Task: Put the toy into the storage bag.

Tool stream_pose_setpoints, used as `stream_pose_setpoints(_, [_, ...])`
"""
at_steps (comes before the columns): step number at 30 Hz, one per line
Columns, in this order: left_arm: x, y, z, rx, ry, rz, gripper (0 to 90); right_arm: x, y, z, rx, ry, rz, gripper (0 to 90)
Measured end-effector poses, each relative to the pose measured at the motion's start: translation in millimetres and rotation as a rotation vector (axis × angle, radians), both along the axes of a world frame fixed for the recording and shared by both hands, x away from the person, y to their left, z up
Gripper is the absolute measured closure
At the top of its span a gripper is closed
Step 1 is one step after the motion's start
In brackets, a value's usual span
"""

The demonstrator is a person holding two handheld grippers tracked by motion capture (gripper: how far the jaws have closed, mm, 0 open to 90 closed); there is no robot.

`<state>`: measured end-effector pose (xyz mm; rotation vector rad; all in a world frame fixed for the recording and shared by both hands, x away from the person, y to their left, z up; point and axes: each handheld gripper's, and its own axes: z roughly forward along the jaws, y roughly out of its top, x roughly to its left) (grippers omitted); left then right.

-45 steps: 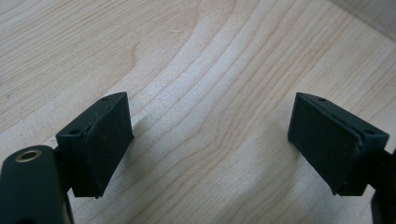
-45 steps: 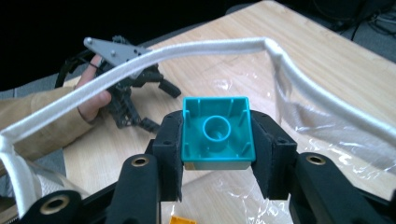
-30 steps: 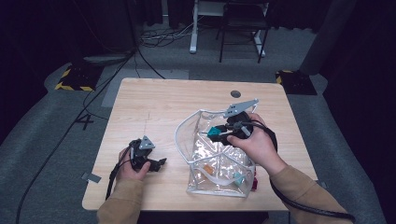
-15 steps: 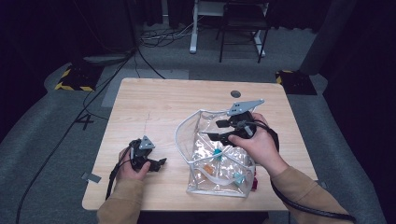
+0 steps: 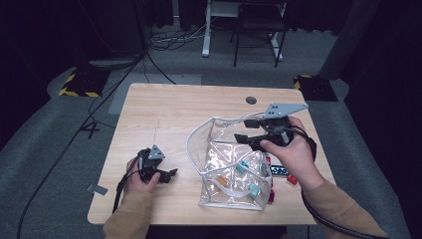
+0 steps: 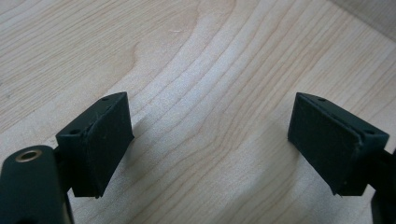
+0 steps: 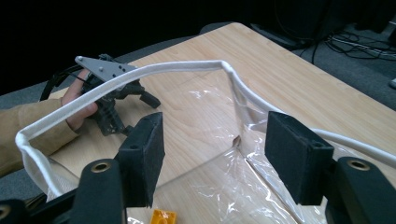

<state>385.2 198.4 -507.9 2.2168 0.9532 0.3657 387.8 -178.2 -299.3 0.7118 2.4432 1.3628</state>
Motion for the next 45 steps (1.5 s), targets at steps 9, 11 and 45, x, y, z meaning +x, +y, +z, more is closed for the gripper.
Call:
stream_pose_setpoints(9, [0.0,0.0,0.0,0.000,0.000,0.000,14.1,-5.6,-32.7,7.3,0.017,-0.024,-0.062,38.1])
stream_pose_setpoints(11, [0.0,0.0,0.0,0.000,0.000,0.000,14.1,-6.5,-40.7,8.5,0.020,-0.027,-0.080,37.9])
stream_pose_setpoints(45, [-0.6,-0.4,-0.1,-0.004,0.004,0.003,14.3,-20.4,-146.6,-5.5,0.046,-0.018,-0.310,36.4])
